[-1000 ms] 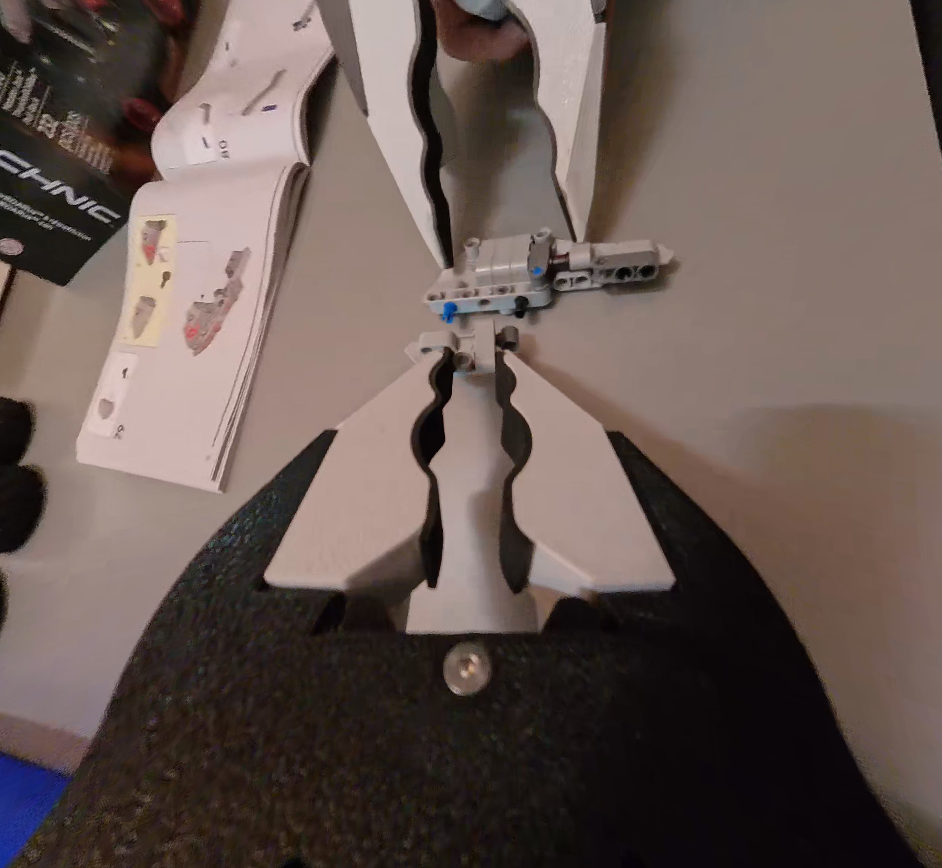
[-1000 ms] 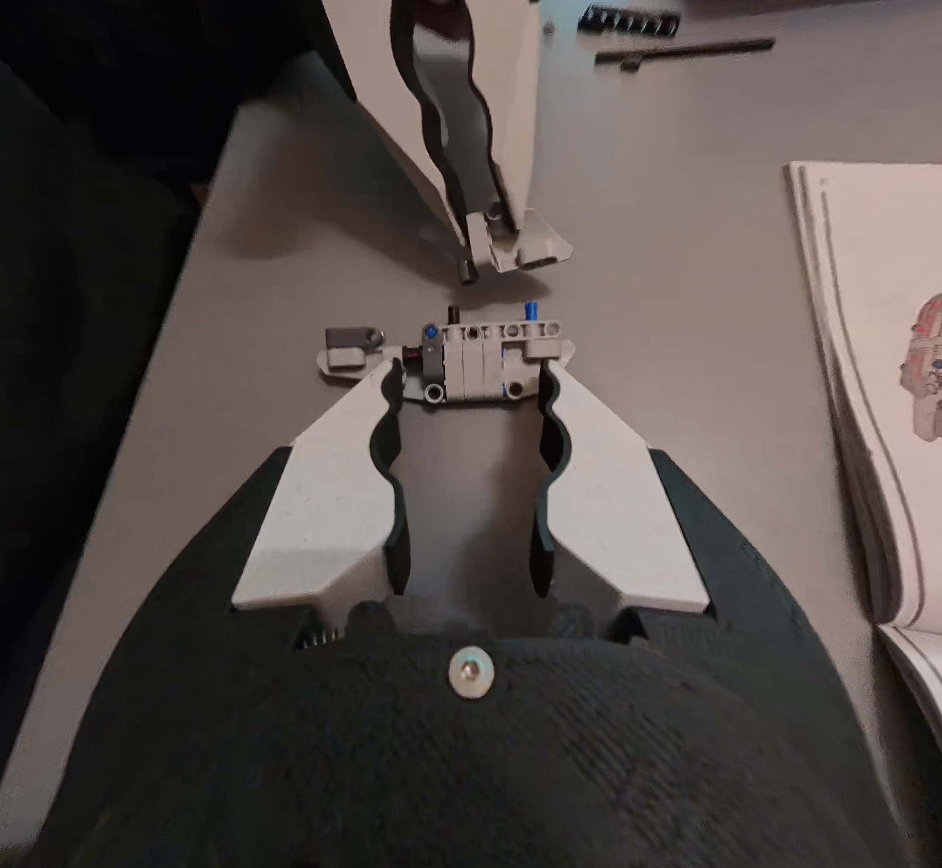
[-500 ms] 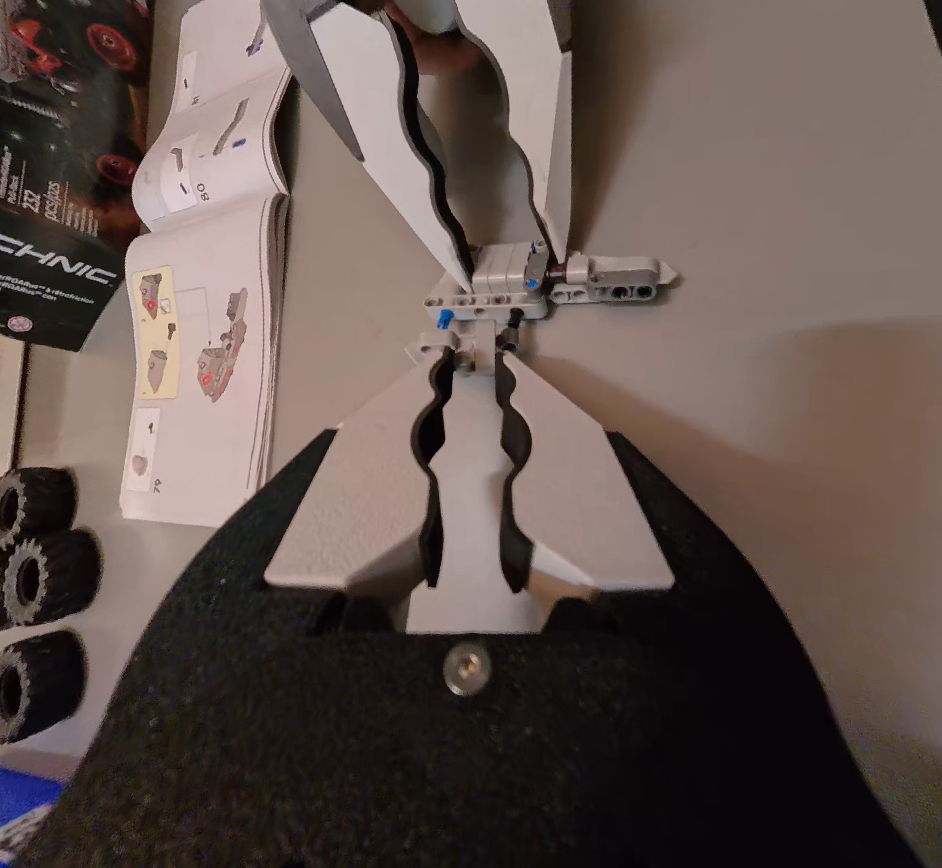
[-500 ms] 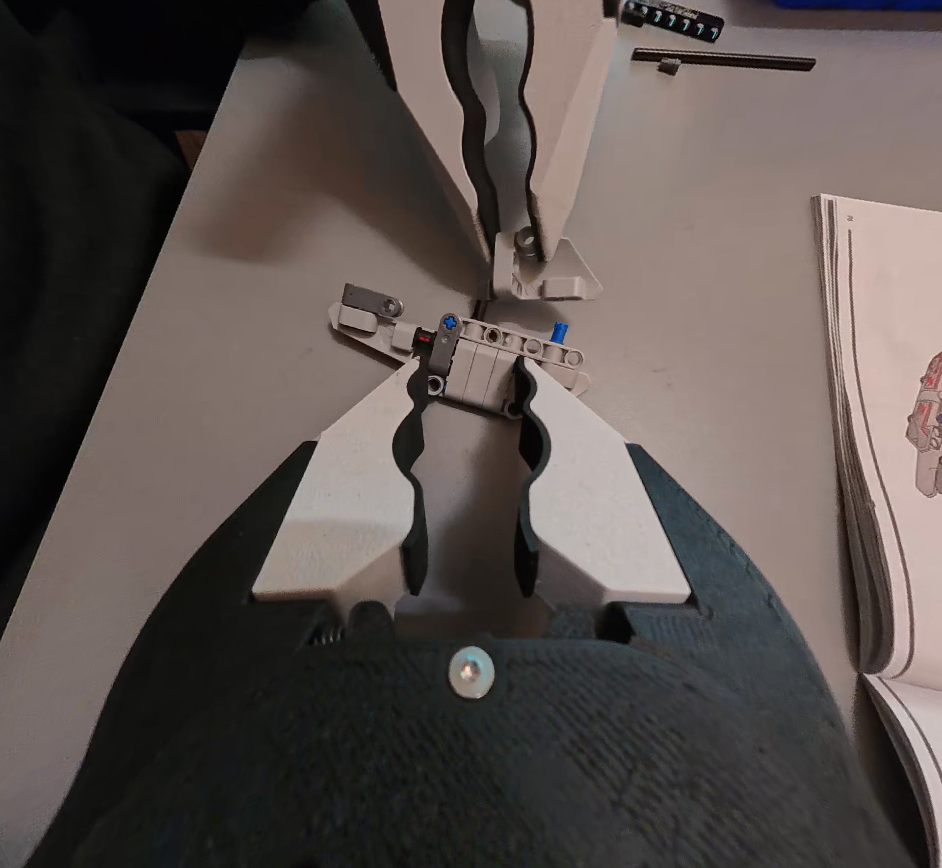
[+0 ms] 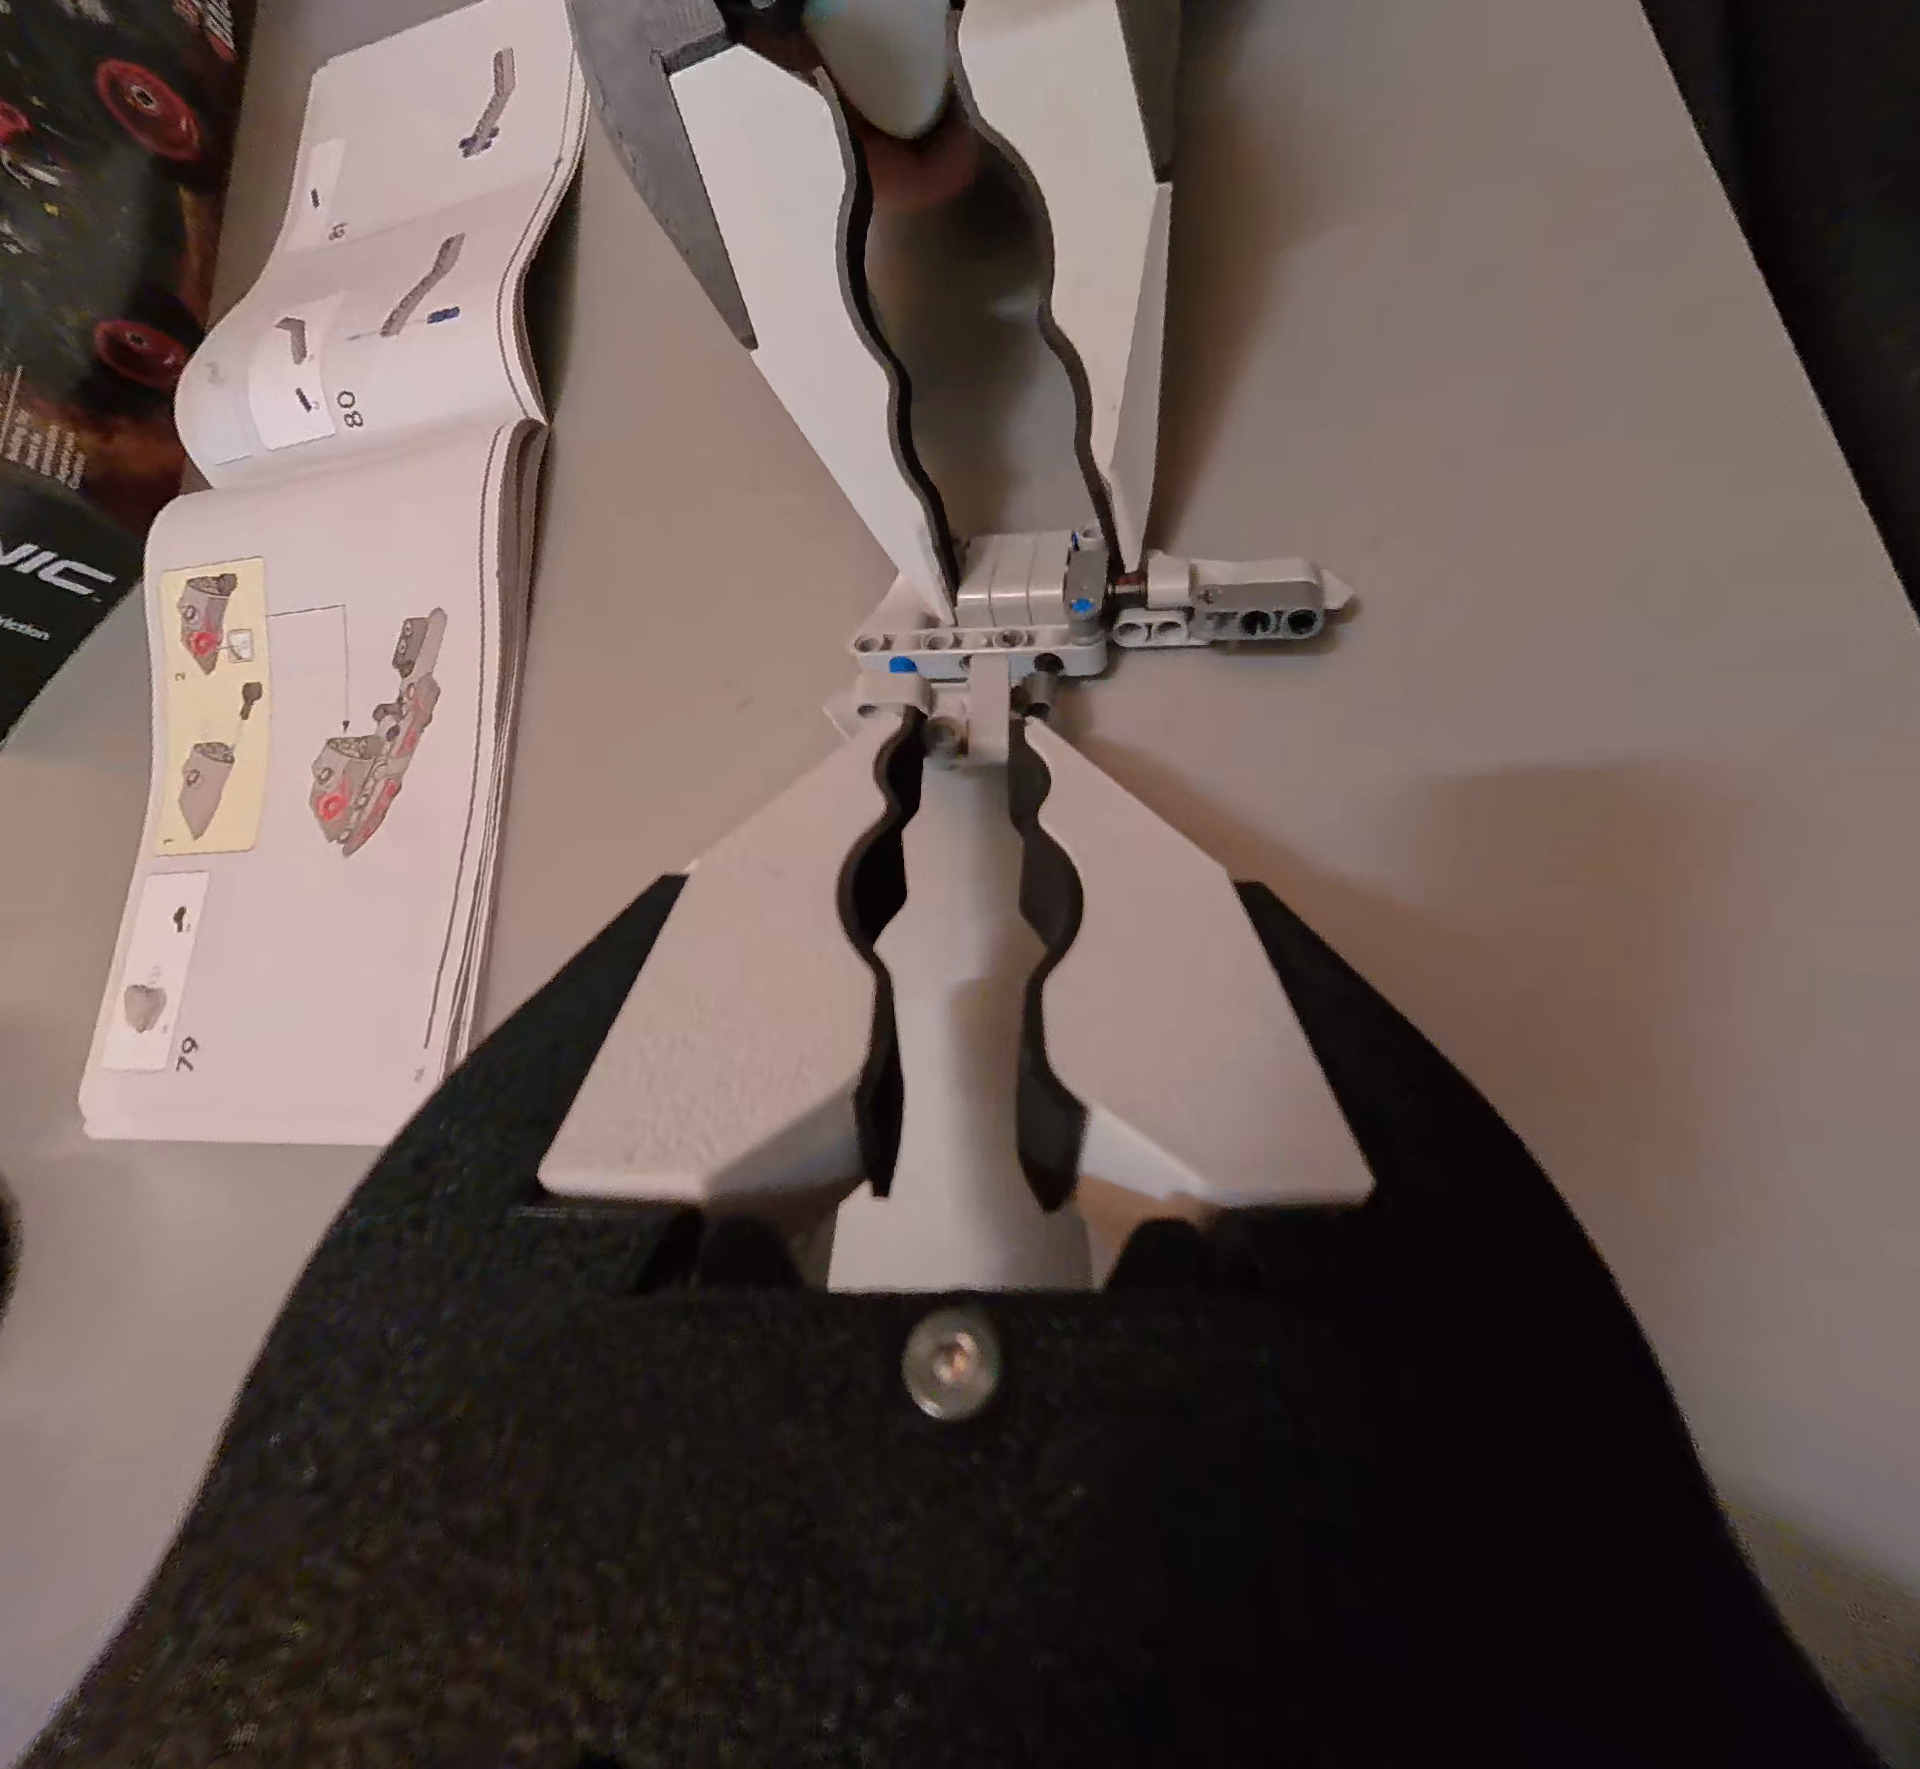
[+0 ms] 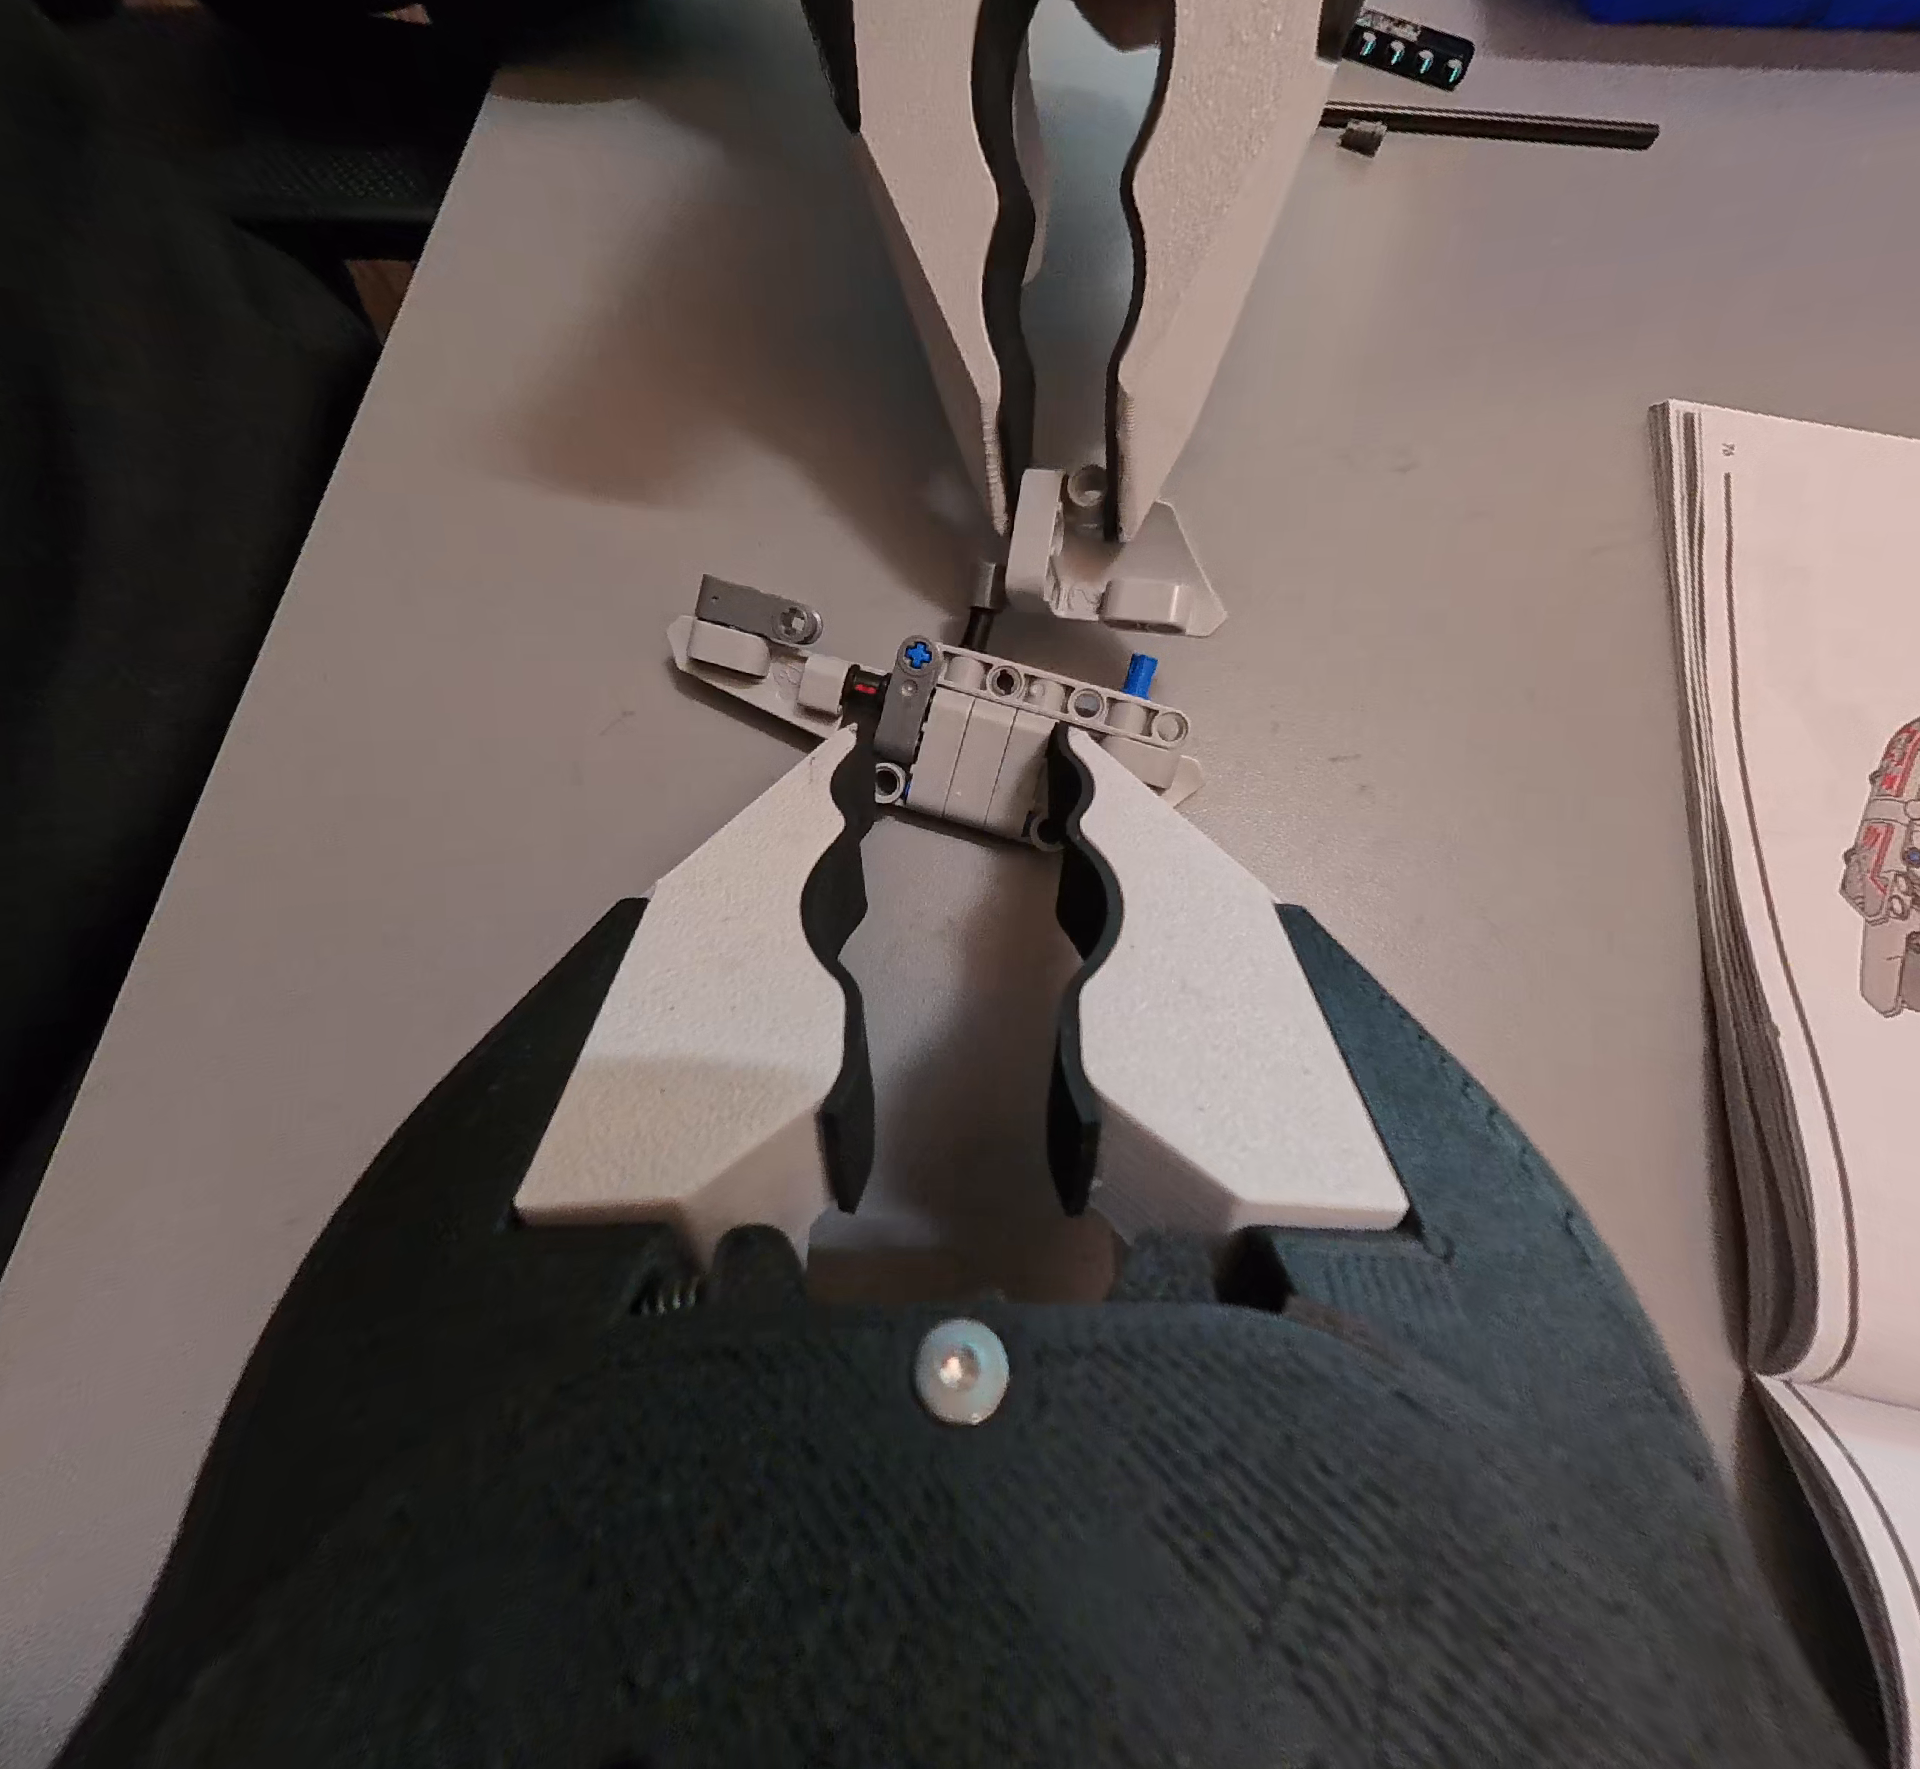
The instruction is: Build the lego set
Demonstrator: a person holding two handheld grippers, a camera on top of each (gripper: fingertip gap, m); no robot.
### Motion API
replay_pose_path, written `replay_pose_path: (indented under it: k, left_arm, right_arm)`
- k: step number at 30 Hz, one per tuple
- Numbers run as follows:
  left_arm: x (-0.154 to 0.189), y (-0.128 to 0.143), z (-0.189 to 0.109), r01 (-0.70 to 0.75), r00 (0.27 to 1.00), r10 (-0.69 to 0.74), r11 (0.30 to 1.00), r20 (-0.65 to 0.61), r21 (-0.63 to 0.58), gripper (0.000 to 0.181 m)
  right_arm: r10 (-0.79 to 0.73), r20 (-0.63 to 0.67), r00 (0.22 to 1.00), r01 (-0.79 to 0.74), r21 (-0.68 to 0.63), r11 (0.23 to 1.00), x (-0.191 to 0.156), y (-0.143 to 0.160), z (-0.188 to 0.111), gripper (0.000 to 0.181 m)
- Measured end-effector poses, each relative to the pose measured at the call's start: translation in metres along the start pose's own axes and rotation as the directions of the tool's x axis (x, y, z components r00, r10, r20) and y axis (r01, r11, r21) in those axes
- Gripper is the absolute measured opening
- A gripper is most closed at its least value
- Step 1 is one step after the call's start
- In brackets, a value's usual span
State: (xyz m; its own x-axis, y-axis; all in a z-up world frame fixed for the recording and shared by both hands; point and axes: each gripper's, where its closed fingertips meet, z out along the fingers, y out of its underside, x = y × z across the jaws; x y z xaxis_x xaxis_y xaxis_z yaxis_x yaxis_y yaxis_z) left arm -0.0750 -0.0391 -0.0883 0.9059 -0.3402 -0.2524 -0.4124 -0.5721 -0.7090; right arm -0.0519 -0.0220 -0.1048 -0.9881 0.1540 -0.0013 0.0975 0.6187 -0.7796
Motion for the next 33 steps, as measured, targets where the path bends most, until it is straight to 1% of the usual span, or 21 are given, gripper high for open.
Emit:
replay_pose_path:
  k: [6,9,13,16,18,24,27,30,33]
  left_arm:
    - [0.000,0.000,0.000,-0.046,0.999,0.046,0.999,-0.007,0.001,0.013]
    - [0.000,-0.001,0.001,-0.063,0.998,0.063,0.998,0.009,-0.010,0.013]
    - [0.001,0.000,0.001,0.011,1.000,-0.010,1.000,0.024,-0.018,0.013]
    - [0.002,0.003,0.001,0.124,0.992,-0.124,0.992,-0.006,0.011,0.013]
    - [0.002,0.003,0.002,0.157,0.988,-0.157,0.986,-0.015,0.046,0.013]
    - [0.002,0.004,0.001,0.139,0.989,-0.143,0.983,0.023,0.121,0.013]
    - [0.002,0.003,0.000,0.110,0.992,-0.117,0.986,0.049,0.129,0.014]
    - [0.001,0.004,-0.001,0.073,0.994,-0.083,0.990,0.072,0.124,0.013]
    - [-0.001,0.017,-0.005,0.102,0.991,-0.107,0.993,0.085,0.057,0.013]
  right_arm:
    - [0.005,0.004,1.000,-0.005,0.000,1.000,0.000,0.000,0.000,0.032]
    - [0.007,0.005,1.000,-0.007,-0.001,1.000,0.000,0.000,0.000,0.032]
    - [0.011,0.009,1.000,-0.011,-0.001,1.000,0.000,0.000,0.000,0.032]
    - [0.012,0.010,1.000,-0.012,-0.001,1.000,0.000,0.000,0.000,0.032]
    - [0.013,0.011,1.000,-0.013,-0.001,1.000,0.000,0.000,0.000,0.032]
    - [0.016,0.014,1.000,-0.016,-0.001,1.000,0.000,0.000,0.000,0.032]
    - [0.015,0.012,1.000,-0.015,-0.001,1.000,0.000,0.000,0.000,0.032]
    - [0.013,0.010,1.000,-0.013,-0.001,1.000,0.000,0.000,0.000,0.032]
    - [0.014,0.011,1.000,-0.014,0.000,1.000,0.000,0.000,0.000,0.032]
